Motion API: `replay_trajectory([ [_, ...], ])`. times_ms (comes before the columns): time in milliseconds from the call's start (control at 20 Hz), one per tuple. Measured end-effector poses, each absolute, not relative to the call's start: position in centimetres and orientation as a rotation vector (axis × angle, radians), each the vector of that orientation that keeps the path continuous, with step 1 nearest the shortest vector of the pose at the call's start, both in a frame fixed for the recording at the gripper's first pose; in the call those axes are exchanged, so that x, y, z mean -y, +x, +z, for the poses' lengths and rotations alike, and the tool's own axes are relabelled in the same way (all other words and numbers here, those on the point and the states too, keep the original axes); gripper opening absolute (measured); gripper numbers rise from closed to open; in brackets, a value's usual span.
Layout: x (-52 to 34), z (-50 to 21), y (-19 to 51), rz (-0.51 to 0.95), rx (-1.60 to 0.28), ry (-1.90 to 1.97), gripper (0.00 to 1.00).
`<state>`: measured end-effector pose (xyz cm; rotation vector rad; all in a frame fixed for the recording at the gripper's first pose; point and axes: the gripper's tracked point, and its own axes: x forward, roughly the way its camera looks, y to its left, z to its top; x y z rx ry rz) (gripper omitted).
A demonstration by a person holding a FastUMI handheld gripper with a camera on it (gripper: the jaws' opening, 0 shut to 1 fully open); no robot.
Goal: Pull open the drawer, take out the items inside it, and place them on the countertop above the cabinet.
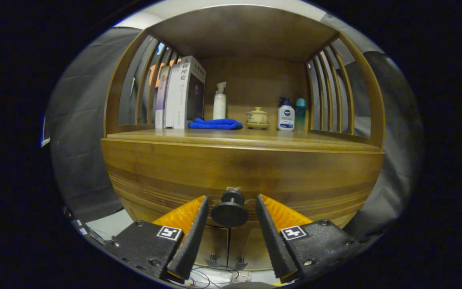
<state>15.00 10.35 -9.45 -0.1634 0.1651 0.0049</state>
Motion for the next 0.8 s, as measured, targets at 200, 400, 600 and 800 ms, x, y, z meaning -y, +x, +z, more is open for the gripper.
replay_trajectory([
  [200,-10.69,-9.73,15.21,0.000,-0.164,-0.172,0.55],
  [400,-10.65,-9.71,15.13,-0.004,-0.161,-0.175,0.48],
  [600,-10.58,-9.75,15.08,-0.005,-0.168,-0.170,0.45],
  [800,-10.64,-9.84,14.84,-0.010,-0.182,-0.154,0.42],
])
